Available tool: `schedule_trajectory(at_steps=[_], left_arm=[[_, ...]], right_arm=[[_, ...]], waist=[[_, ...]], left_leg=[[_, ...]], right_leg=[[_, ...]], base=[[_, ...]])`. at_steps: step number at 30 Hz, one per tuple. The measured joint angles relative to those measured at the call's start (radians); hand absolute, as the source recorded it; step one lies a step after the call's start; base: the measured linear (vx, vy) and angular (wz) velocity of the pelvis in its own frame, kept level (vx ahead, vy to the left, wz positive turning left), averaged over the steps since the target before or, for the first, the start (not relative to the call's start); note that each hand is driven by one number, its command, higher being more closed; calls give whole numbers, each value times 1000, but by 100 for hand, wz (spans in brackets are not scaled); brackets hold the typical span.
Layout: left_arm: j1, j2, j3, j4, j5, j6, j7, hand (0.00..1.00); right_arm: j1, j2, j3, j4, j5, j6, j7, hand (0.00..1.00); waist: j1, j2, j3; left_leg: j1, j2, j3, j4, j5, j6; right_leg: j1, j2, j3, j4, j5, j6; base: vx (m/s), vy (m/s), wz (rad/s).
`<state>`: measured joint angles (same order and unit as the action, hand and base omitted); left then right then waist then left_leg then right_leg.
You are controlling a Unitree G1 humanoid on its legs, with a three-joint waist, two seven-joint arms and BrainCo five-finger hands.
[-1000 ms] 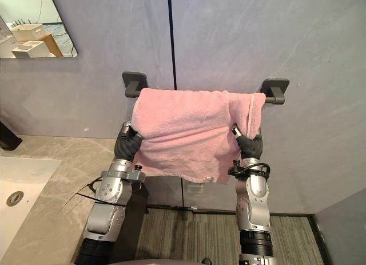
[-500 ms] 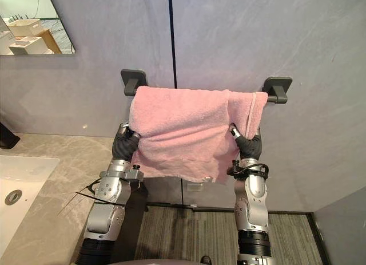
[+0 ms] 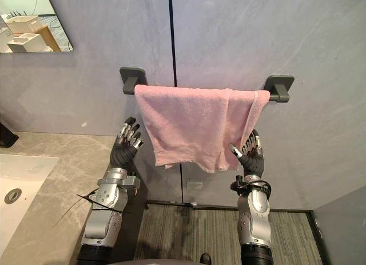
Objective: Organize washtable
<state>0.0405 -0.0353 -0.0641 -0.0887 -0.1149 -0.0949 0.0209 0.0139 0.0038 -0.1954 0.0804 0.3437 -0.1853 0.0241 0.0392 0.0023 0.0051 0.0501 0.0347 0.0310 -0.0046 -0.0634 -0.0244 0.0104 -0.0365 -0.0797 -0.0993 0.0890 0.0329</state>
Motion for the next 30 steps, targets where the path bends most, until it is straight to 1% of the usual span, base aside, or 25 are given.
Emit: schedule_trajectory(at_steps=[4,6,8,10,12,14,16,17,19,21,22,23,24,25,27,29,30], left_arm=[[31,0,-4,43,1,2,-13,0],[34,2,-13,102,3,9,-21,0],[51,3,-13,142,12,25,-25,0],[78,12,-6,183,31,38,-45,0],[110,19,-3,233,68,60,-65,0],[141,20,-1,282,112,77,-86,0],[150,20,-2,317,130,88,-95,0],[162,20,-2,340,131,93,-112,0],[186,21,-2,359,130,109,-142,0],[224,25,-4,360,130,128,-182,0],[240,38,-13,357,128,132,-200,0],[248,45,-20,350,125,134,-209,0],[264,63,-35,326,118,137,-230,0],[276,82,-51,299,103,140,-243,0],[308,119,-79,211,48,153,-274,0],[356,213,-128,70,-78,174,-331,0],[362,245,-139,36,-104,177,-346,0]], right_arm=[[30,1,1,52,-1,0,1,0],[61,0,8,82,0,14,2,0],[91,0,25,102,0,22,6,0],[122,4,30,124,0,33,26,0],[142,10,30,194,0,44,46,0],[160,12,31,294,11,61,70,0],[175,13,33,368,58,79,89,0],[187,17,41,417,90,92,92,0],[214,21,64,446,115,125,105,0],[261,18,117,442,117,154,134,0],[287,11,162,422,116,172,148,0],[303,6,184,399,115,179,159,0],[326,-9,229,339,109,194,180,0],[336,-20,260,291,91,196,196,0],[347,-41,309,178,67,199,222,0],[345,-93,373,32,41,202,285,0],[340,-108,386,3,41,203,299,0]], waist=[[1,0,0],[3,0,0],[1,0,0],[0,-1,1],[-1,-3,3],[-4,-6,7],[-4,-9,10],[-4,-11,15],[-4,-12,23],[-4,-13,25],[-4,-14,26],[-5,-14,26],[-8,-14,26],[-10,-12,27],[-18,-12,27],[-22,-13,26],[-22,-13,26]], left_leg=[[0,0,0,0,0,0],[-1,1,1,0,0,0],[-1,1,3,0,0,-1],[3,2,6,-6,-1,-1],[16,5,23,-16,-1,-1],[17,6,26,-17,-1,-1],[17,7,26,-17,-1,-2],[17,8,28,-17,-2,-3],[18,9,33,-17,-3,-4],[19,14,45,-17,-7,-9],[19,18,50,-16,-9,-12],[19,19,51,-16,-9,-13],[17,21,54,-16,-9,-13],[17,23,55,-16,-10,-14],[16,25,60,-6,-14,-17],[13,32,82,21,-32,-21],[14,34,85,25,-34,-22]], right_leg=[[-1,0,1,-2,0,0],[-1,0,1,-3,0,0],[-2,0,5,-4,0,0],[-2,2,5,-5,1,0],[0,5,12,-5,1,0],[-1,6,14,-5,1,0],[-1,6,14,-6,1,0],[-1,7,15,-6,1,0],[-3,9,20,-6,1,0],[-7,14,30,-5,1,-1],[-8,18,34,-5,1,-1],[-10,19,35,-5,1,-1],[-14,22,39,-5,1,-1],[-15,24,43,-5,3,-3],[-16,27,53,-5,4,-4],[-15,34,70,-5,7,-9],[-15,36,76,-5,8,-11]], base=[[0,0,0],[0,0,0],[0,0,-5],[0,0,-9],[-7,1,-14],[-11,2,-3],[0,0,0],[0,0,0],[-30,-5,-8],[-24,-10,-16],[-10,-13,-13],[-14,-21,-12],[-18,-22,-10],[-24,-21,-13],[-25,-7,-14],[-30,1,-23],[-31,-4,-23]])
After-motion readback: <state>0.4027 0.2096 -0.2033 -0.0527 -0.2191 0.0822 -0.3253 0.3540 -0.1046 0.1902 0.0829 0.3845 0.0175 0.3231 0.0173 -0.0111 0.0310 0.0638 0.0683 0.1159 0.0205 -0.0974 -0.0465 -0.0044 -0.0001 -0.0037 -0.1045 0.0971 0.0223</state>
